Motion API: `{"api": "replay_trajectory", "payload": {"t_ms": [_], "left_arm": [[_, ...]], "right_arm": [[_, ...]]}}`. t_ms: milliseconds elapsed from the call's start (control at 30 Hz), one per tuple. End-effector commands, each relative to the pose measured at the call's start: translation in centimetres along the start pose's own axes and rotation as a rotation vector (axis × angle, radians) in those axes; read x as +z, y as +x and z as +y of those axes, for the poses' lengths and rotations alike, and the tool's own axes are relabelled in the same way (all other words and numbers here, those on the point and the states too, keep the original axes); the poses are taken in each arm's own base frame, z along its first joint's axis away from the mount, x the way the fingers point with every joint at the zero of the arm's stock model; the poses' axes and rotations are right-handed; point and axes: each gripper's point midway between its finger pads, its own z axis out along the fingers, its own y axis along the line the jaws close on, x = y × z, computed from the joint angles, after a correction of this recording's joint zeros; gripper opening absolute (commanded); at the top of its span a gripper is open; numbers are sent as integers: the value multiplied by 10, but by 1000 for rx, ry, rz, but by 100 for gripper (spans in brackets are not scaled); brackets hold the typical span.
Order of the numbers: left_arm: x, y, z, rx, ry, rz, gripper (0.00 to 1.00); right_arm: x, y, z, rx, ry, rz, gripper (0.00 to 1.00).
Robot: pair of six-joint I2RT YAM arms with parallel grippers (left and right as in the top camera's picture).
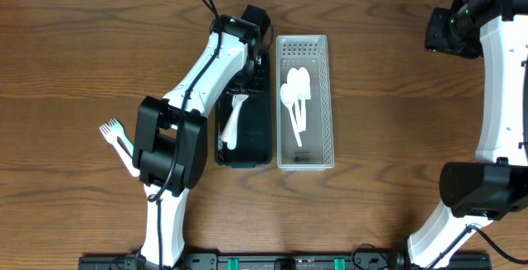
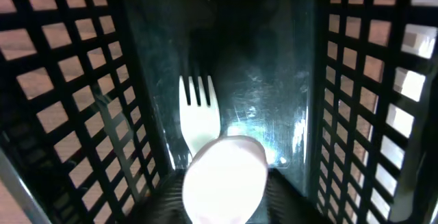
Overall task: Pack container
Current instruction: 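Lift the spoon with left gripper, lower into black basket, release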
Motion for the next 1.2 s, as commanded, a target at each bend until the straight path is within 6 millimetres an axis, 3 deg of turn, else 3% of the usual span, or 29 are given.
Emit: {"api": "replay_trajectory", "payload": {"t_ms": [0,200,300,400,500,567,633,700,800,900,1033,1167], "left_arm": [[-2,1,1,-9,-3,0,58],[-13,1,2,20,-6,-19,61],[-44,-3,5,24,-9,-88,61],[-97,-7,20,5,-38,-222,62],[-149,-2,50,-52,-72,-346,64],[-182,12,87,-131,-90,-396,67],[-199,30,123,-227,-106,-398,68],[-208,58,171,-385,-134,-364,68],[-205,95,225,-591,-168,-299,68],[-187,123,267,-781,-184,-248,70],[-136,138,283,-895,-89,-166,70],[-71,164,295,-961,-100,-74,72]], "right_arm": [[0,0,-3,-2,14,-2,45],[0,0,-3,-2,14,-1,45],[0,1,-3,-2,15,3,45],[0,2,-3,-2,16,6,46],[0,2,-3,-2,16,6,46],[0,2,-3,-2,16,6,46],[0,2,-3,-2,16,6,46],[0,2,-3,-2,16,6,46],[0,2,-3,-2,16,5,46],[0,-1,-3,-1,14,-5,46],[0,-5,-2,0,10,-20,46],[0,-3,-2,8,11,-14,46]]}}
